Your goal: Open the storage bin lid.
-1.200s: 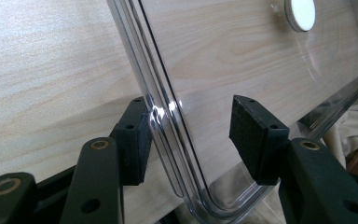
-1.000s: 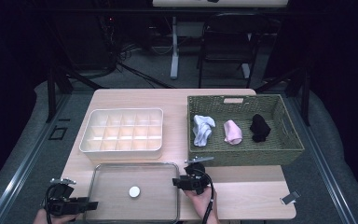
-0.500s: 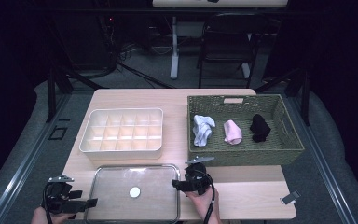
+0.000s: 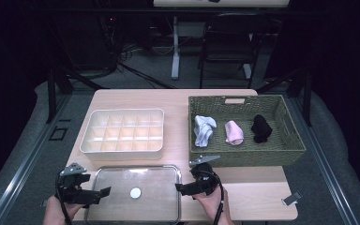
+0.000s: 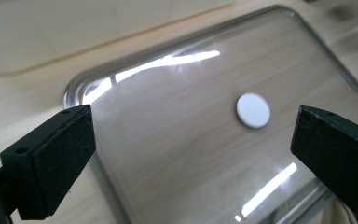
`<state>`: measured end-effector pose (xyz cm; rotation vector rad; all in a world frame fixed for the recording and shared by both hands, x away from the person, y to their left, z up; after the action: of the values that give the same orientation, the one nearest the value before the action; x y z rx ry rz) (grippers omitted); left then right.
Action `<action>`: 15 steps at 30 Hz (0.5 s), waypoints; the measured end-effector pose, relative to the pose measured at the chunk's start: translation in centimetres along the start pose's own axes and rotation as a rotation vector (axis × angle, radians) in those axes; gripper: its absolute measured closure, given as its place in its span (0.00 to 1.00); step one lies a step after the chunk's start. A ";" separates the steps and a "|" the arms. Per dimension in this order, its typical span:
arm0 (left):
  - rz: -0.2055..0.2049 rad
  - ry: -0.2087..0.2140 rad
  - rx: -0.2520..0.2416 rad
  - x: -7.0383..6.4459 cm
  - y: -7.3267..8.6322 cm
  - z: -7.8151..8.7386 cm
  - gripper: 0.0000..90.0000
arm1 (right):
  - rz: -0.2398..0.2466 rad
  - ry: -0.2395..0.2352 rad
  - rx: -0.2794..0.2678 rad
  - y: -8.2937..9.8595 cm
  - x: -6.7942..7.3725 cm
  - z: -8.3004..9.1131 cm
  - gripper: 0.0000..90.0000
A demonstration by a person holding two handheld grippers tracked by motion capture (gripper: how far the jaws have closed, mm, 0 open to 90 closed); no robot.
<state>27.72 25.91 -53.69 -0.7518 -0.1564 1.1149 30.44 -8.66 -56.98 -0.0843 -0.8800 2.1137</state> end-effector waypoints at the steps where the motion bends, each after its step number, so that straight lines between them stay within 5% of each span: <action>1: -0.007 -0.009 -0.002 -0.2 -0.2 -0.3 0.00 | 0.008 -0.009 0.000 -0.1 0.1 0.1 0.15; 10: -0.069 -0.009 -0.008 -1.9 -1.6 -2.4 0.00 | 0.089 -0.023 0.009 0.0 -0.1 1.4 0.02; 15: -0.101 0.005 -0.003 -2.7 -2.0 -3.0 0.00 | 0.087 -0.028 0.005 0.3 -0.6 2.1 0.00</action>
<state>29.41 21.72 -54.06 -0.7419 -0.1900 1.0167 29.94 -10.41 -55.75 -0.0921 -0.9022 2.2021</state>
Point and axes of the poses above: each handheld gripper's, and its own axes: z roughly backward along the jaws, y roughly out of its underside, x roughly to its left, the point moved 4 cm from there along -z, roughly forward along the jaws, and after that the axes turned 6 degrees about z, right-handed, at the moved point
